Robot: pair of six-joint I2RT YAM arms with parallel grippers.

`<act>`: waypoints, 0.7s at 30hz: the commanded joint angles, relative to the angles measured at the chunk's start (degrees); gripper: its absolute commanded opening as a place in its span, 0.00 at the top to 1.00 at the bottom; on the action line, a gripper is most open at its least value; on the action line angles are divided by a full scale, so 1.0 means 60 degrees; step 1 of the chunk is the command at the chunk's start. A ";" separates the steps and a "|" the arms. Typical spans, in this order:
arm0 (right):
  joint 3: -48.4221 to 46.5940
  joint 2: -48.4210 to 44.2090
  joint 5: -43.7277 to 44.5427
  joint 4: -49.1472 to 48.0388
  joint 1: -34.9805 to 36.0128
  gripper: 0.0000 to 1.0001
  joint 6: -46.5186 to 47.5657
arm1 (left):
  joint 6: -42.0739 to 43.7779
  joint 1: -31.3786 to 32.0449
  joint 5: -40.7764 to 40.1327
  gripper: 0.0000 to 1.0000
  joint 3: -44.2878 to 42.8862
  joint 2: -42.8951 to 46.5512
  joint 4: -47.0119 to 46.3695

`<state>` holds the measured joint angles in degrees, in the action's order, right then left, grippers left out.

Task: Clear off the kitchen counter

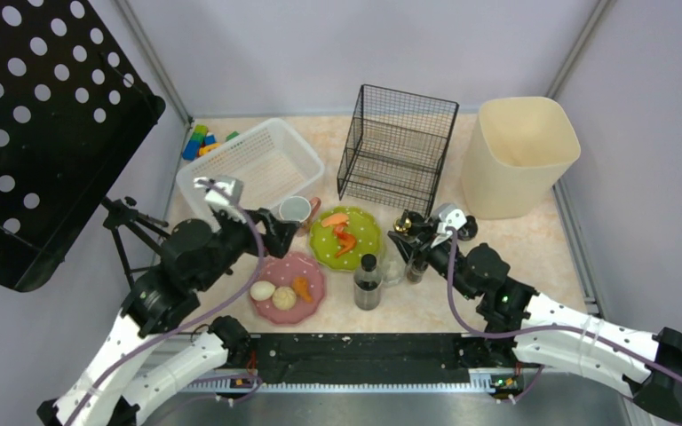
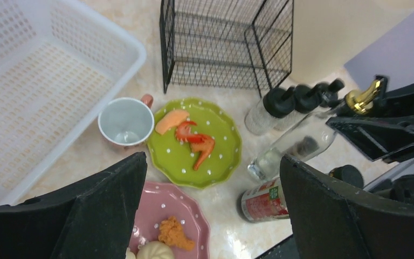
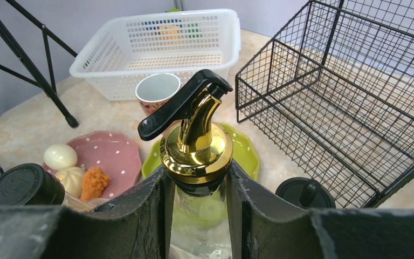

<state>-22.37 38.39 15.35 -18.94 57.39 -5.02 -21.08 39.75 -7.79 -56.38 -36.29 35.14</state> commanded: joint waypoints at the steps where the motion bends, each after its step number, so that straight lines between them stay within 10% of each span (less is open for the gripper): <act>1: 0.0031 -0.0022 0.0027 -0.0393 0.0153 1.00 -0.0124 | 0.0054 -0.0003 -0.0805 0.03 0.0034 0.1478 -0.0340; 21: -0.2203 -0.0054 -0.0081 0.0978 0.0273 1.00 0.0726 | 0.0852 -0.0003 -0.1264 0.05 0.1369 0.4522 -0.1175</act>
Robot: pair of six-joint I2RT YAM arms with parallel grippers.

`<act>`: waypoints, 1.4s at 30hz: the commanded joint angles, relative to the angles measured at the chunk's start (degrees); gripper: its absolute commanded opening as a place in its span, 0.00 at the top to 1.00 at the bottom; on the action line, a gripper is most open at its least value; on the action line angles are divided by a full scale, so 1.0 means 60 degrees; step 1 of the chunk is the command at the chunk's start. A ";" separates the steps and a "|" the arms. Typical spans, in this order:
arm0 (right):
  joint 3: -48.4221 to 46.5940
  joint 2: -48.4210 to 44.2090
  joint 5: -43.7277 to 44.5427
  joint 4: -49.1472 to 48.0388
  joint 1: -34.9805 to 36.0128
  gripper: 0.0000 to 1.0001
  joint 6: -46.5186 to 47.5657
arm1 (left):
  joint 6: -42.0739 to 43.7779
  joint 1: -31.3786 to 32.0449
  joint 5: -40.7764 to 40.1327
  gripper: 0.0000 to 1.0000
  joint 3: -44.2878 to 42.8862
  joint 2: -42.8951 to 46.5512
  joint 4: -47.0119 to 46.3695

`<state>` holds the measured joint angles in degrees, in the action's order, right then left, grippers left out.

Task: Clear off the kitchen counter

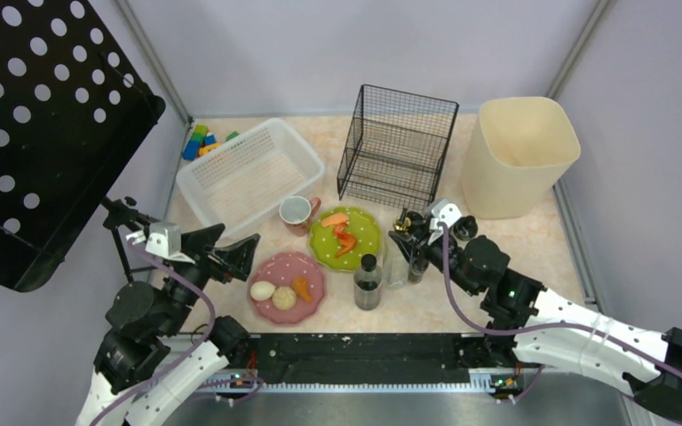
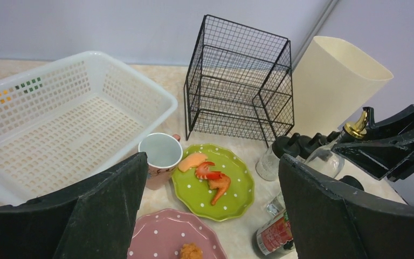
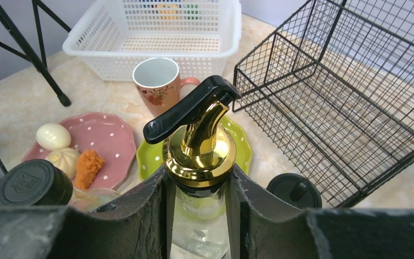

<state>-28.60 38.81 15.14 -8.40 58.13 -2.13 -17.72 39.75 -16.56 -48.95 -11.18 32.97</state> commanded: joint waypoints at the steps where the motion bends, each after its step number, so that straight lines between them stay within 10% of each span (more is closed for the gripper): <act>1: -0.1310 -0.0136 -0.0047 -0.0719 0.0148 1.00 0.0286 | 0.0311 -0.0003 0.0271 0.05 0.0175 0.0356 -0.0821; 42: -0.6032 0.2383 0.1743 -0.1838 0.0157 1.00 0.3827 | 0.0535 -0.0095 0.0780 0.06 0.0411 0.0077 -0.0673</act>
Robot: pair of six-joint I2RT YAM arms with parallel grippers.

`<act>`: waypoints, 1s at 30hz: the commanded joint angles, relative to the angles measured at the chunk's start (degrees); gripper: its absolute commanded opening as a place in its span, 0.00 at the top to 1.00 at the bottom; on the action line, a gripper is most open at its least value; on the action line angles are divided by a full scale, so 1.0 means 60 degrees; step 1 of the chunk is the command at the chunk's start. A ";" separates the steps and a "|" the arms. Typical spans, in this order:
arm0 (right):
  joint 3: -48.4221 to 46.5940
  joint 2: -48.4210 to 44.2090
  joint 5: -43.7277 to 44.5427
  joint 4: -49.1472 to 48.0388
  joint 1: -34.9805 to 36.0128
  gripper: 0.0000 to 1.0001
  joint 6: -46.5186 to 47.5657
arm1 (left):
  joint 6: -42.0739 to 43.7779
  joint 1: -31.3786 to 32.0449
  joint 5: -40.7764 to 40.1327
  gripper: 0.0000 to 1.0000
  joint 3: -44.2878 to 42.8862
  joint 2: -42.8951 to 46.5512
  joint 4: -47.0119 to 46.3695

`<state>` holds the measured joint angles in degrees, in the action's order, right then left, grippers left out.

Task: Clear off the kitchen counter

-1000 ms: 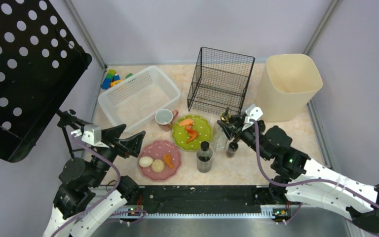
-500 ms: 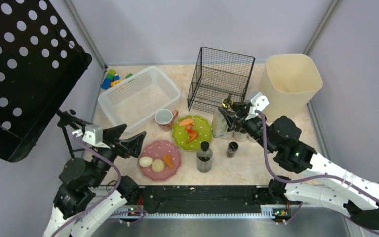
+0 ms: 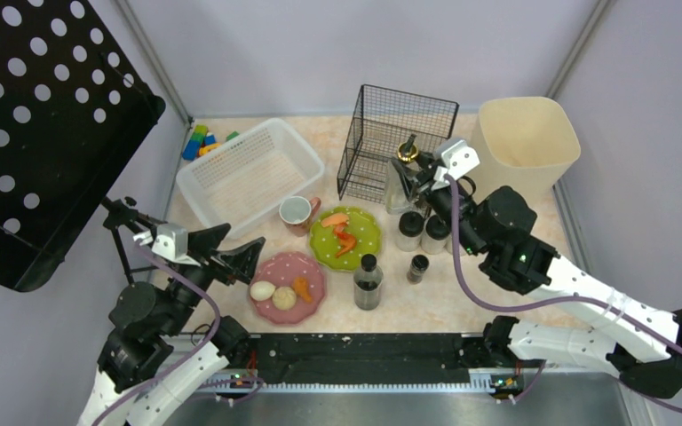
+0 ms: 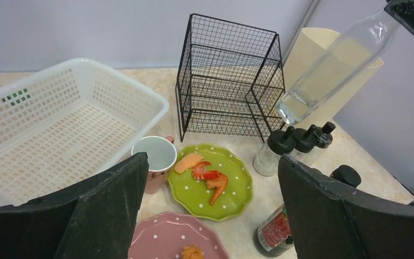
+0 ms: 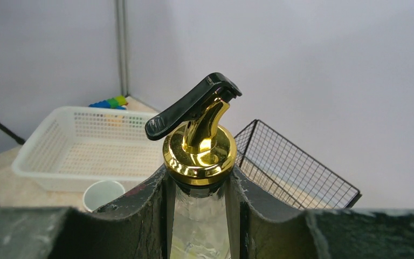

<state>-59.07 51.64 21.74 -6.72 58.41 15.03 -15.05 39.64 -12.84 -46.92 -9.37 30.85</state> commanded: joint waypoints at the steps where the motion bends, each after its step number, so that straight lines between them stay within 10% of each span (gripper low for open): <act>1: -0.1045 0.0403 0.0774 -0.2328 0.0110 1.00 0.1156 | 0.0084 -0.0094 0.0183 0.06 0.0081 -0.0246 -0.0326; 30: -0.6872 0.6679 0.0808 -0.4796 -0.3368 1.00 0.1613 | 0.0106 -0.0319 0.0639 0.06 0.0150 -0.0537 -0.0363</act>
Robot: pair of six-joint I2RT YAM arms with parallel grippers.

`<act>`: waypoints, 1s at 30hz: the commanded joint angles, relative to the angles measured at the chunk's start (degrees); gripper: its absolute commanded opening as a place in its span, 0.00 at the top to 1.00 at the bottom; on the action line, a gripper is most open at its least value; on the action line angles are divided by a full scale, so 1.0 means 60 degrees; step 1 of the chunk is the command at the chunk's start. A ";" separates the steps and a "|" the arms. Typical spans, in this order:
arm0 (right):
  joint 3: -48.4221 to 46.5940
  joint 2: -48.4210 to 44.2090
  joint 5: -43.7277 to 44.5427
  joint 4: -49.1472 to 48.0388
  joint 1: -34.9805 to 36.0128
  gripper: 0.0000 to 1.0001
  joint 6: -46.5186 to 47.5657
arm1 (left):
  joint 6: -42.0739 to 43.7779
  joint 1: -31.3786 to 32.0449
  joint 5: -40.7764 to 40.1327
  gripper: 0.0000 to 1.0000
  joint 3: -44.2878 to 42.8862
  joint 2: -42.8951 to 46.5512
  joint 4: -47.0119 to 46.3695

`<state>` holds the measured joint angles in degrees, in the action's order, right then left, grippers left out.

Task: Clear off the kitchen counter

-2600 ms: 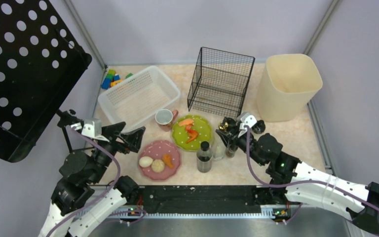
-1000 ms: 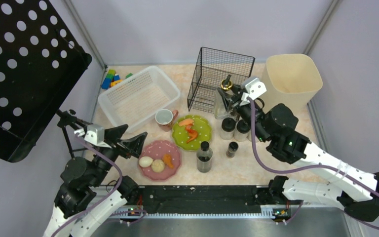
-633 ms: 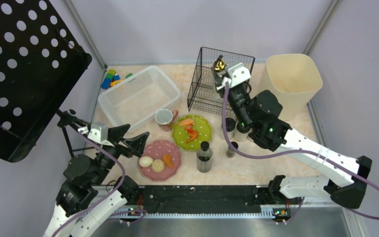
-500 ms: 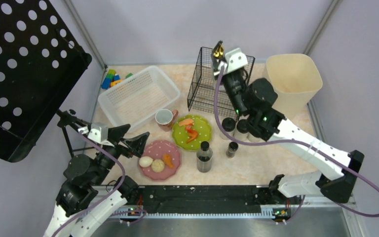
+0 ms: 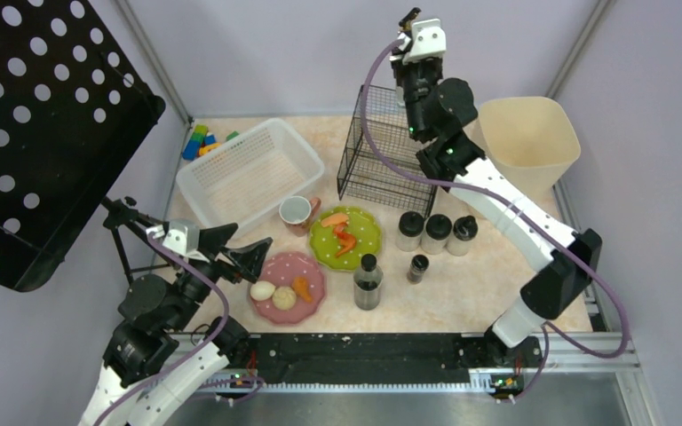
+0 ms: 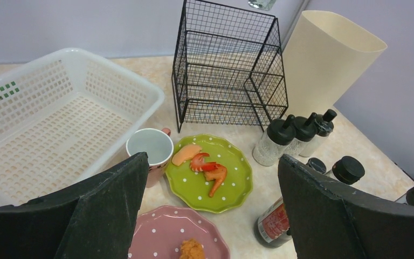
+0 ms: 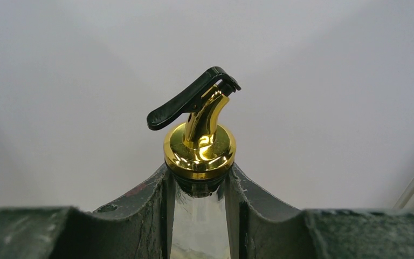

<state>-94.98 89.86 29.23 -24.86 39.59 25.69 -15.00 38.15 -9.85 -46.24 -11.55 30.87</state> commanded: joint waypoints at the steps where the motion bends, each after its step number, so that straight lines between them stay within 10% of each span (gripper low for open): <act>1: -0.1003 0.0459 -0.0473 -0.1856 -0.0286 1.00 -0.0177 | 0.0098 -0.0074 0.0133 0.06 0.0031 -0.0185 -0.0362; 30: -0.2182 0.3003 -0.1486 -0.1039 -0.1743 1.00 -0.3840 | 0.0128 -0.0277 0.0190 0.06 0.0056 -0.0281 -0.0346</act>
<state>-104.03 108.49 21.93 -23.51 29.74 4.82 -14.85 36.93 -9.76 -46.00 -11.97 30.87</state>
